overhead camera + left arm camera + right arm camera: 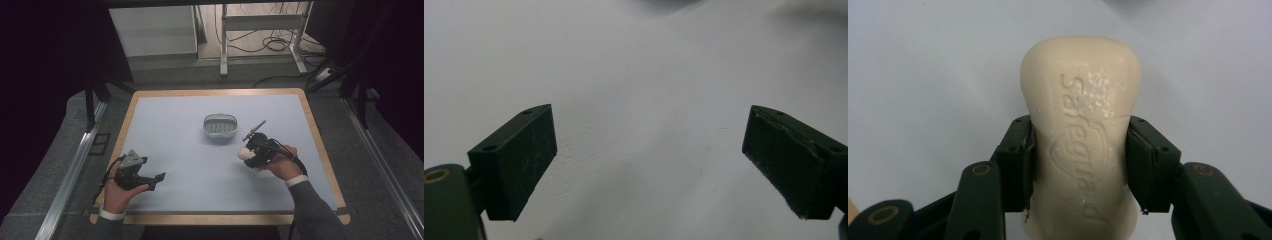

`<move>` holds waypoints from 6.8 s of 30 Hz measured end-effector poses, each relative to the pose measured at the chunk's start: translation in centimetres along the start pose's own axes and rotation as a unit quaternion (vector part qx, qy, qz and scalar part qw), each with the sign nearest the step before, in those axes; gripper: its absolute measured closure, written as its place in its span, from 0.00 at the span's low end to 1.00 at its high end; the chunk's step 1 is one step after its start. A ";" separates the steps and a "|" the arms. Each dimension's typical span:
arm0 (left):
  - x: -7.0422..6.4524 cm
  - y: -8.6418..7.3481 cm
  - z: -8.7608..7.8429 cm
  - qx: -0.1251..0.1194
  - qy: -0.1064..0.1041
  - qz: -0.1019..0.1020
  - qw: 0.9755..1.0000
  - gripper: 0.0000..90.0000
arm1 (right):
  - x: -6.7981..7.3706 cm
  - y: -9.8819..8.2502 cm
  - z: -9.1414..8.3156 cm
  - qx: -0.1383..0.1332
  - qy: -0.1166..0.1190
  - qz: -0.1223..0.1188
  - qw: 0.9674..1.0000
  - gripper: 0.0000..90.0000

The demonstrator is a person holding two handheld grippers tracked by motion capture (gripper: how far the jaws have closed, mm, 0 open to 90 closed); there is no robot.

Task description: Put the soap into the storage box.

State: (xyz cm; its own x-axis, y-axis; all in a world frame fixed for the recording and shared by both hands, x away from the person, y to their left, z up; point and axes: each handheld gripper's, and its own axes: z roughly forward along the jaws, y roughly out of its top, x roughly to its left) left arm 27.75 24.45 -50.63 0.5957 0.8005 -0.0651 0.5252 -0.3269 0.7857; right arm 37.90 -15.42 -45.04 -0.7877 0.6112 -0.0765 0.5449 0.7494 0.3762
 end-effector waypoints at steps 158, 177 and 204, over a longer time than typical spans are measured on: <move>-0.1 0.0 0.5 0.016 -0.009 0.008 1.000 0.08 | -4.5 15.4 6.9 0.005 -0.015 -0.179 0.984 0.54; -0.1 0.0 0.5 0.017 -0.004 0.001 1.000 0.08 | -4.6 11.8 2.6 -0.132 -0.011 -0.037 0.990 0.39; -0.4 -0.2 0.2 0.009 -0.003 0.003 1.000 0.10 | -3.2 -5.5 0.5 -0.223 -0.024 0.078 0.972 0.27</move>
State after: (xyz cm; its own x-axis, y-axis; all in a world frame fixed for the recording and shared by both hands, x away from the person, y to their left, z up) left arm 27.47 24.09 -50.88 0.6015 0.7963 -0.0642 0.5323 -0.3396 0.7755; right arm 37.56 -21.32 -47.29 -0.6859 0.7272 -0.0254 0.4697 0.4692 0.7478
